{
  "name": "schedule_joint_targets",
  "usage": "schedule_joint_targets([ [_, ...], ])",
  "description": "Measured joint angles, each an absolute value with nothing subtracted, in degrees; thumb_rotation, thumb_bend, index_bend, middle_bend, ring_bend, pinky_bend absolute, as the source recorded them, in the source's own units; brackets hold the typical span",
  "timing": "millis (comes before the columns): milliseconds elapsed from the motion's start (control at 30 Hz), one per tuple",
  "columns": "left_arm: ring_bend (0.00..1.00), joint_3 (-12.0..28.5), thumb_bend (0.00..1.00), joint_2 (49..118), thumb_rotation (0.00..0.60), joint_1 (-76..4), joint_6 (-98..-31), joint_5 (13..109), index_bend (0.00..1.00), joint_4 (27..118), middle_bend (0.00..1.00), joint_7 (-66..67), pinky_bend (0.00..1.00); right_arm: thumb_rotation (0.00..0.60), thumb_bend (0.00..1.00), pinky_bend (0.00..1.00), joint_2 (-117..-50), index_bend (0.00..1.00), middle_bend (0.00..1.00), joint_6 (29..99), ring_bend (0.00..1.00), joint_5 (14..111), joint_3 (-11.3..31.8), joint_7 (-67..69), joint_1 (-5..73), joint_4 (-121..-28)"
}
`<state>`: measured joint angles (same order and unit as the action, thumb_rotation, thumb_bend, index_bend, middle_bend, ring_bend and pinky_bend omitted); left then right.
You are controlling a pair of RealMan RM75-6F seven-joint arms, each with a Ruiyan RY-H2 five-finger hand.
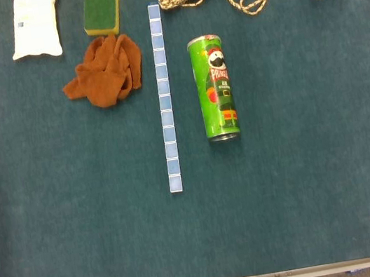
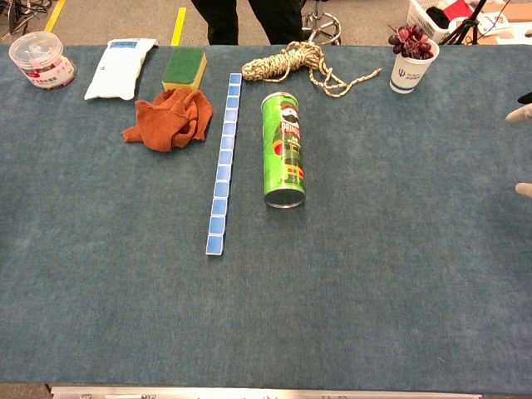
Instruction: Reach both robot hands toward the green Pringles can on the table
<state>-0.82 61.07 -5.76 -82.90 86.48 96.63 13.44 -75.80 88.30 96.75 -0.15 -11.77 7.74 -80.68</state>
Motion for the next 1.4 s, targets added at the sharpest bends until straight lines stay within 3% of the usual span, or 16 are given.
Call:
schedule_joint_targets([
  [700, 0.19, -0.78, 0.44, 61.18, 0.6, -5.77, -82.23, 86.63, 0.31, 96.96, 0.17, 12.79, 0.31, 0.6, 0.1, 0.35, -75.73, 0.31, 0.22, 88.95, 0.19, 97.61, -0.08, -10.54, 7.75, -80.3],
  [867, 0.19, -0.8, 0.44, 61.39, 0.6, -5.84, -82.54, 87.57, 0.29, 96.44, 0.1, 12.19, 0.31, 0.6, 0.16, 0.35, -75.72, 0.31, 0.22, 89.27, 0.19, 97.78, -0.04, -10.3, 7.66, -80.08],
  [1000, 0.1, -1.06, 0.44, 61.5, 0.6, -5.97, -82.61, 88.73, 0.22, 95.88, 0.01, 11.0, 0.25, 0.6, 0.2, 0.35, -75.69, 0.3, 0.22, 89.53, 0.19, 98.11, -0.06, -10.11, 7.66, -79.84],
  [1200, 0.05, -1.24, 0.44, 61.37, 0.6, -6.08, -82.53, 89.18, 0.17, 95.4, 0.0, 9.97, 0.22, 0.6, 0.2, 0.34, -75.82, 0.21, 0.18, 90.24, 0.16, 98.91, -0.08, -9.55, 7.7, -79.1],
  [1333, 0.04, -1.29, 0.44, 61.37, 0.6, -6.17, -82.33, 89.27, 0.15, 95.27, 0.0, 9.83, 0.22, 0.6, 0.3, 0.33, -75.8, 0.2, 0.17, 90.32, 0.16, 99.07, -0.13, -9.17, 7.74, -78.88],
  [1400, 0.04, -1.32, 0.44, 61.38, 0.6, -6.18, -82.29, 89.31, 0.15, 95.26, 0.0, 9.84, 0.21, 0.6, 0.4, 0.33, -75.83, 0.2, 0.17, 90.41, 0.16, 99.11, -0.11, -9.1, 7.74, -78.78],
])
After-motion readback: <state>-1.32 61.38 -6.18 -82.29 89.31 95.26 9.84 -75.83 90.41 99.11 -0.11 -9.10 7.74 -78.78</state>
